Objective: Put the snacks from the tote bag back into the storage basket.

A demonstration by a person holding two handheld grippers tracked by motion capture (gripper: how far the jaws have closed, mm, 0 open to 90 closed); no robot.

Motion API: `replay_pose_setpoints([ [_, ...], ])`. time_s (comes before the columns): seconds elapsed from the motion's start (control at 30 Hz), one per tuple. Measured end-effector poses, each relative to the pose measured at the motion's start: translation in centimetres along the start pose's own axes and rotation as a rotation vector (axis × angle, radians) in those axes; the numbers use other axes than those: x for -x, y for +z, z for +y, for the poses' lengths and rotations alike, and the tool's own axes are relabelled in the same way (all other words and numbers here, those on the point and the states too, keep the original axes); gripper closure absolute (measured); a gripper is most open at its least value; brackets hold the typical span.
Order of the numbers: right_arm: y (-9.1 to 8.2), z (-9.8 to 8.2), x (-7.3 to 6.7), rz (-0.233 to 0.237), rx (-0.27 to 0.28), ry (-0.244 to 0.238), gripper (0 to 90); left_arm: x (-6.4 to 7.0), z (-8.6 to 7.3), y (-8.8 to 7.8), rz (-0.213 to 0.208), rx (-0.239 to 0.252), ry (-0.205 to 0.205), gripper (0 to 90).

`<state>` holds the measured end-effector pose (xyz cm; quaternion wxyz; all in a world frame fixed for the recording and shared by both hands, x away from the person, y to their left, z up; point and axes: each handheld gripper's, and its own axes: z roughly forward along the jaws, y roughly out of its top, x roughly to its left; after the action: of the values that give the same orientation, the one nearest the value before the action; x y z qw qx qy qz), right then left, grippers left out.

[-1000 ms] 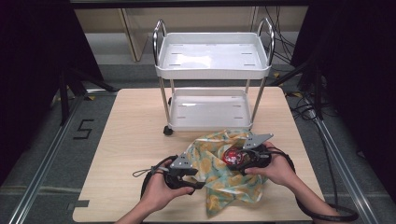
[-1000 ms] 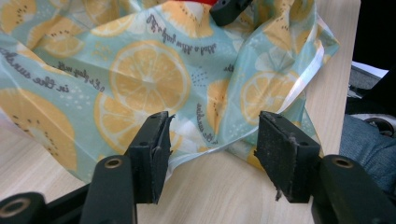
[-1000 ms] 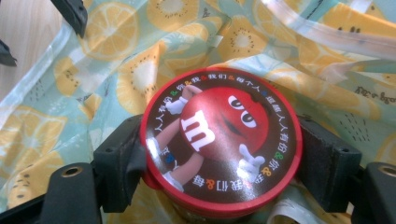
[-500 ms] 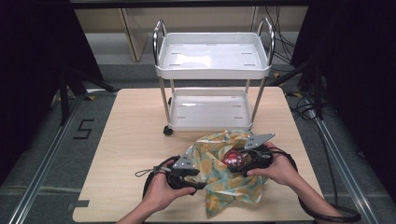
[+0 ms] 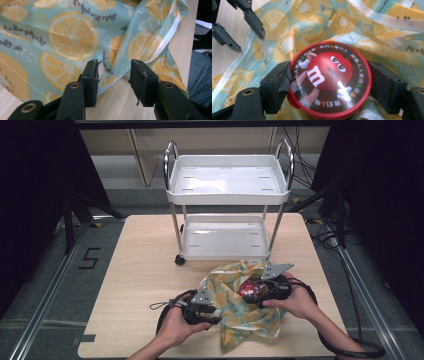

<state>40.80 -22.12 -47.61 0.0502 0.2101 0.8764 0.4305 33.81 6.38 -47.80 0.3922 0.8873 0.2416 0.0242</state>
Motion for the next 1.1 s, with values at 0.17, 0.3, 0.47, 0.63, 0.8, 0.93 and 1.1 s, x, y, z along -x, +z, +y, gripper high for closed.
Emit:
replay_pose_setpoints([
  [0.17,0.0,0.0,0.3,0.014,0.004,0.030,24.2,-0.1,0.1,-0.2,0.004,-0.014,0.045,60.8],
  [0.3,0.0,0.0,0.3,0.015,0.004,0.025,24.3,0.0,0.0,0.0,0.000,-0.026,0.035,63.7],
  [0.47,-0.3,0.3,0.1,-0.006,-0.002,0.015,25.7,0.1,0.0,0.0,0.003,-0.028,0.040,64.1],
  [0.63,-0.5,0.4,0.0,-0.001,0.005,0.016,25.9,0.1,-0.1,0.2,-0.016,-0.045,0.054,66.3],
  [0.8,-0.6,0.2,0.2,0.024,0.014,0.012,25.2,0.2,0.0,0.1,-0.007,-0.038,0.074,66.3],
  [0.93,-0.6,0.0,0.3,0.053,0.028,0.044,23.6,0.2,0.3,-0.3,0.009,-0.017,0.064,67.6],
  [1.1,-0.7,0.0,0.3,0.053,0.038,0.076,23.7,0.7,2.6,-1.6,0.079,0.156,0.118,63.5],
])
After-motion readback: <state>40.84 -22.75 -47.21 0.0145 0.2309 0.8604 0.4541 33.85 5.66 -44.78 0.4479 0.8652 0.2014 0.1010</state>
